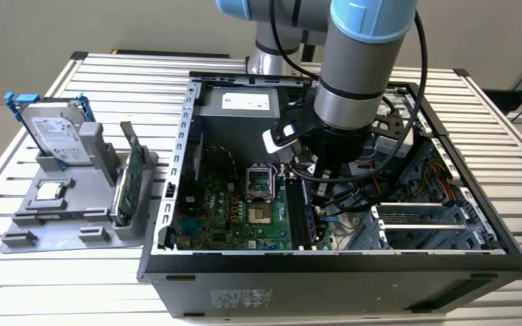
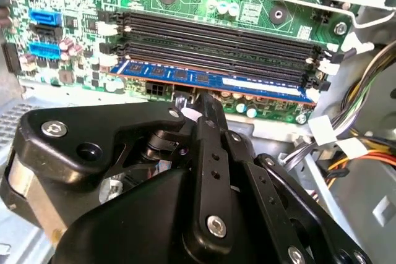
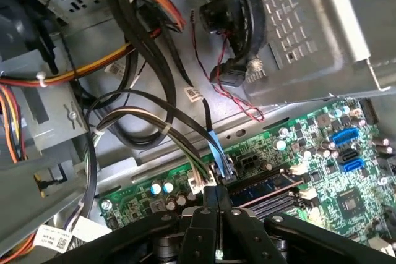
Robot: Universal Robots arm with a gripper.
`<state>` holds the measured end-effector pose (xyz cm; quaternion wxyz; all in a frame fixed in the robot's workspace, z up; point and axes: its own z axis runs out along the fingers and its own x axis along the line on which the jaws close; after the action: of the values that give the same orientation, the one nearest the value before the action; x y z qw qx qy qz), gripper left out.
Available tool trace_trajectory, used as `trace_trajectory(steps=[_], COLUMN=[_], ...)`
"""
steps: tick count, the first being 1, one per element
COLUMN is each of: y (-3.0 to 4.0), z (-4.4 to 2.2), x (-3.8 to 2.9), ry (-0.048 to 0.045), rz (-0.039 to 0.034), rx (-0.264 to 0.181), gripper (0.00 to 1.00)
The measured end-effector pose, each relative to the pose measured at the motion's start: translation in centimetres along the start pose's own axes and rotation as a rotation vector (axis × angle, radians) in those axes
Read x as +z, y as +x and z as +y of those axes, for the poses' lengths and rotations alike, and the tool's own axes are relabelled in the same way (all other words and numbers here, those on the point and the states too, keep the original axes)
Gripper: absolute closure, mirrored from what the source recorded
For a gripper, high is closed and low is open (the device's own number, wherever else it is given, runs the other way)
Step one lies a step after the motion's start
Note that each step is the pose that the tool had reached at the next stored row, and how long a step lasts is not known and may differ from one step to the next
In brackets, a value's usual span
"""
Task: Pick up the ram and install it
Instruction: 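Press down the ram until it locks into place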
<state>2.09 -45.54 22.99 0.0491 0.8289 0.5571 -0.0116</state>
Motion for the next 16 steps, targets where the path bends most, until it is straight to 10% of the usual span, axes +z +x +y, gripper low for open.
trace_trajectory(steps=[16], y=[-0.06], z=[-0.24], x=[0.00], ry=[-0.0082], rz=[0.0102], rx=[-0.178], gripper=[1.00])
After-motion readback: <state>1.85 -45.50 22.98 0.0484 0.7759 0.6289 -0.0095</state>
